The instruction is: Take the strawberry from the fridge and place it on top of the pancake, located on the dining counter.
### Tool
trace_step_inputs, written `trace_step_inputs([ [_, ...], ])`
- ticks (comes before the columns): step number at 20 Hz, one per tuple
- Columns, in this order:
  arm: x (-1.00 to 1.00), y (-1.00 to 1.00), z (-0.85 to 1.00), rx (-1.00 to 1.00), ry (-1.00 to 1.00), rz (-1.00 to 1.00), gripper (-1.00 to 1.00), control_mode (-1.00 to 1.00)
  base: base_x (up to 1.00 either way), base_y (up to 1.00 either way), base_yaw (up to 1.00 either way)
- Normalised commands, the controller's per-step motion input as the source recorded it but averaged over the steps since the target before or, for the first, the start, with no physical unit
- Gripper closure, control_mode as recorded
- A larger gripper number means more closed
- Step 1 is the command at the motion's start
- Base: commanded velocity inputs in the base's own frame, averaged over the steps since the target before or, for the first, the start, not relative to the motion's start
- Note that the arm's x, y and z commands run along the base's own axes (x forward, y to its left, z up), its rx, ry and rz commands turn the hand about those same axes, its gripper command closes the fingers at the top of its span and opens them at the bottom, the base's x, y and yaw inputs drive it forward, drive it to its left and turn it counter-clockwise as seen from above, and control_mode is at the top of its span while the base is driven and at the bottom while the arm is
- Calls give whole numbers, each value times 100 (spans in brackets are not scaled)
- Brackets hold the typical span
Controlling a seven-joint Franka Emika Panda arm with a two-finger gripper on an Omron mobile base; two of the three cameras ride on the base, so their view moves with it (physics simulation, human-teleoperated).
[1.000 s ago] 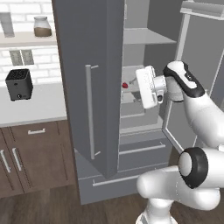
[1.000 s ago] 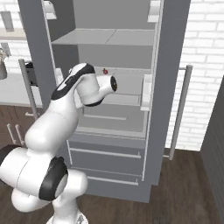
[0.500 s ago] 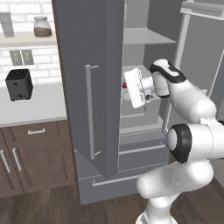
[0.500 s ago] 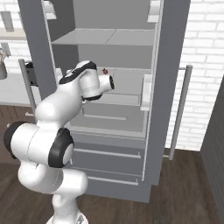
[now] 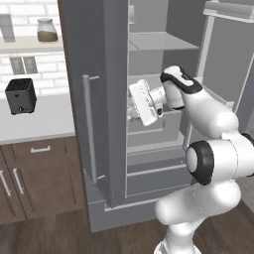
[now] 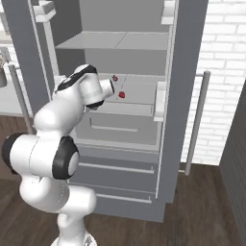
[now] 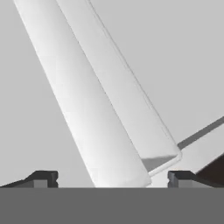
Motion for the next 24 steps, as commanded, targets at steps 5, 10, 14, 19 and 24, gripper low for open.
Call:
trace_step_inputs([
  [5,-41,92,-7,0,0,7,-100,-100,0,0,0],
  [10,-28,76,0,0,0,0,-100,-100,0,0,0],
  [14,-20,26,0,0,-1,-1,-100,-100,0,0,0],
  [19,-13,-5,25,0,-11,-1,-100,-100,0,0,0],
  [24,1,-87,13,-3,-11,-1,-100,-100,0,0,0],
])
